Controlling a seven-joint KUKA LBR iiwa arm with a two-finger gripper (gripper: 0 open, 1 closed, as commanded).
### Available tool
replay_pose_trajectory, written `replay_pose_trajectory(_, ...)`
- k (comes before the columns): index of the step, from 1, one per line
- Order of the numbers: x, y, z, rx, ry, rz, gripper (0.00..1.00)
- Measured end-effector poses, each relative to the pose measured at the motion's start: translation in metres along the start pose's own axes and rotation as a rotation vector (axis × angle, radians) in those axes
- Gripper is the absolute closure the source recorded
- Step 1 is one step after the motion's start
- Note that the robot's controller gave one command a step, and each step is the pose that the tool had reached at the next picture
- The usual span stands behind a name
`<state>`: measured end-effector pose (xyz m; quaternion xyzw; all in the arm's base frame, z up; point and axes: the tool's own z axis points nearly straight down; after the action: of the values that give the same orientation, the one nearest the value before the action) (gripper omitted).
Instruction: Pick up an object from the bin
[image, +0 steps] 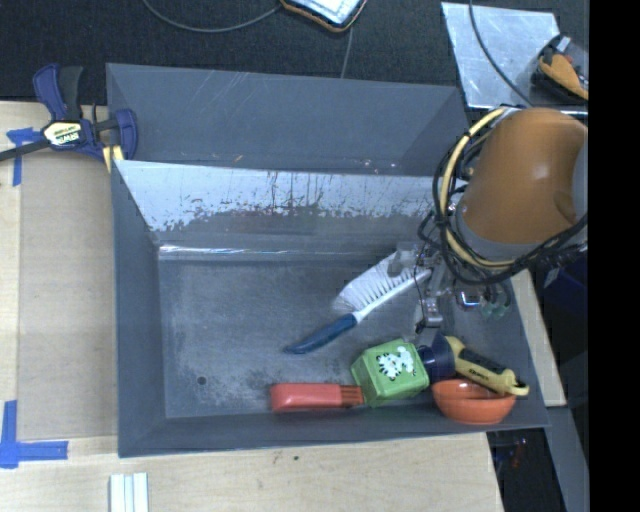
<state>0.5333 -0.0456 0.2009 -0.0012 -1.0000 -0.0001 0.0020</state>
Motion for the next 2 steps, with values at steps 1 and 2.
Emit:
replay_pose_trajectory(1, -0.002, 0.000, -0.004, 0.001, -0.008, -0.003, 0.00)
replay_pose_trajectory(2, -0.075, -0.038, 0.133, 0.002, -0.010, -0.217, 0.00)
